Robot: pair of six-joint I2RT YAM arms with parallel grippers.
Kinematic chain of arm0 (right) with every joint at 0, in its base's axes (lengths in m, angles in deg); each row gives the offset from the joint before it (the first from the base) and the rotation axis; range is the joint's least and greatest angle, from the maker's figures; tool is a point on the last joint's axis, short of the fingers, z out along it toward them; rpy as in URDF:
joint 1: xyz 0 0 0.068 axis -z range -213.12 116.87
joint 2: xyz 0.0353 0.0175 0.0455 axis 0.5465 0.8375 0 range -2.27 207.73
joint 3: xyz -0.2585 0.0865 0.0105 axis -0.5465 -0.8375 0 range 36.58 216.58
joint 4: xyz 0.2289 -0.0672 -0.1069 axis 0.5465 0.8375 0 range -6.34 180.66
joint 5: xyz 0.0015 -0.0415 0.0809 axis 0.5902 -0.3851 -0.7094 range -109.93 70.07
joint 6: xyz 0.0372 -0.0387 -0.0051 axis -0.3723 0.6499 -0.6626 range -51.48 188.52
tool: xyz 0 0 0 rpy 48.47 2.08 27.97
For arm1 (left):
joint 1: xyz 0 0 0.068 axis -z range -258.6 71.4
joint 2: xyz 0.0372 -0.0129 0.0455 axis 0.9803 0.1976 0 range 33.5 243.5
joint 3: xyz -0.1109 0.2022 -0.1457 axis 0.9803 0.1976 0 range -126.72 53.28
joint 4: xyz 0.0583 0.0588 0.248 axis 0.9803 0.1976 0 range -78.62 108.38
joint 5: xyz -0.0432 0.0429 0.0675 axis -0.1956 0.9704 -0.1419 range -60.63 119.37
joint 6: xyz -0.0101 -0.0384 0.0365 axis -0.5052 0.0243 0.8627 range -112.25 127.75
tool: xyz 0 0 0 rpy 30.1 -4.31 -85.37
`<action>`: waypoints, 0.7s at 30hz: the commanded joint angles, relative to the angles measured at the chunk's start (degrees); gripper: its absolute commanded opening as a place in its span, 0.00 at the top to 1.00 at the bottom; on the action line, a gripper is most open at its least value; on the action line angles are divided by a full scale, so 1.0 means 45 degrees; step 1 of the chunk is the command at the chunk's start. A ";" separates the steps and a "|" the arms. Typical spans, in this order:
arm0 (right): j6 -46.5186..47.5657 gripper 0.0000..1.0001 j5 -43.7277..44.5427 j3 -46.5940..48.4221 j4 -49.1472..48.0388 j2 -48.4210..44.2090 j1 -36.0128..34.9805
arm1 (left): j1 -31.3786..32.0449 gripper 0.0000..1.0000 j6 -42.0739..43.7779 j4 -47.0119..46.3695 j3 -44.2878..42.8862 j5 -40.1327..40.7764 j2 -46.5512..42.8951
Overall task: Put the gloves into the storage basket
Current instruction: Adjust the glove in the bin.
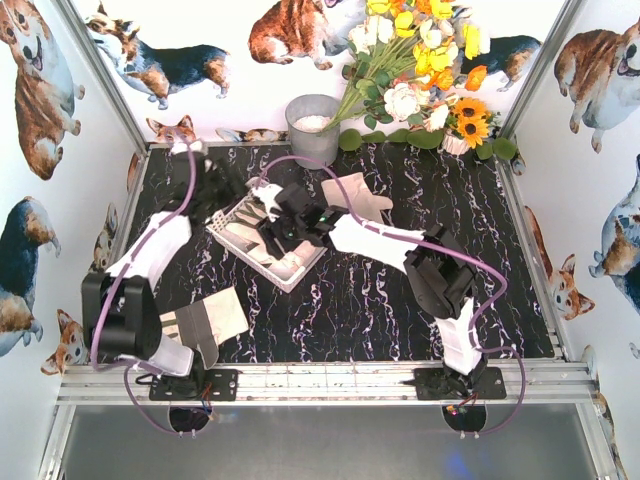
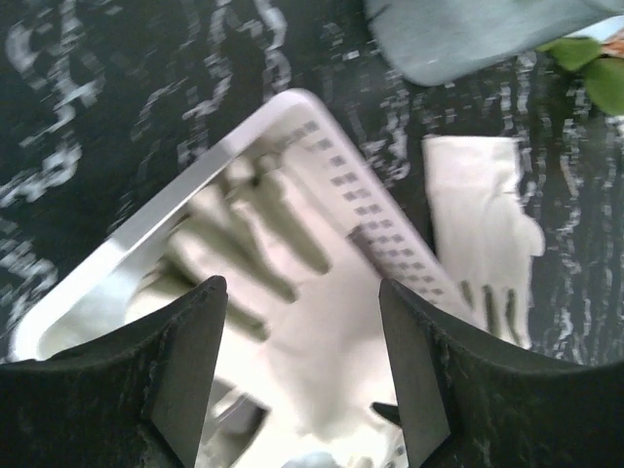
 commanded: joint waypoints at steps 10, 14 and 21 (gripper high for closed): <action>0.1356 0.40 0.1174 0.3147 0.0145 0.1857 -0.0651 | -0.3200 0.36 0.1241 0.2062 0.1724 -0.1561 -0.0912; 0.1315 0.41 0.1480 0.3868 0.0351 0.2469 -0.0703 | -0.3506 0.36 0.1509 0.2126 0.1790 -0.2252 -0.0377; 0.1447 0.41 0.2217 0.4750 0.0705 0.3192 -0.0790 | -0.3593 0.37 0.1807 0.2331 0.1740 -0.2694 0.0431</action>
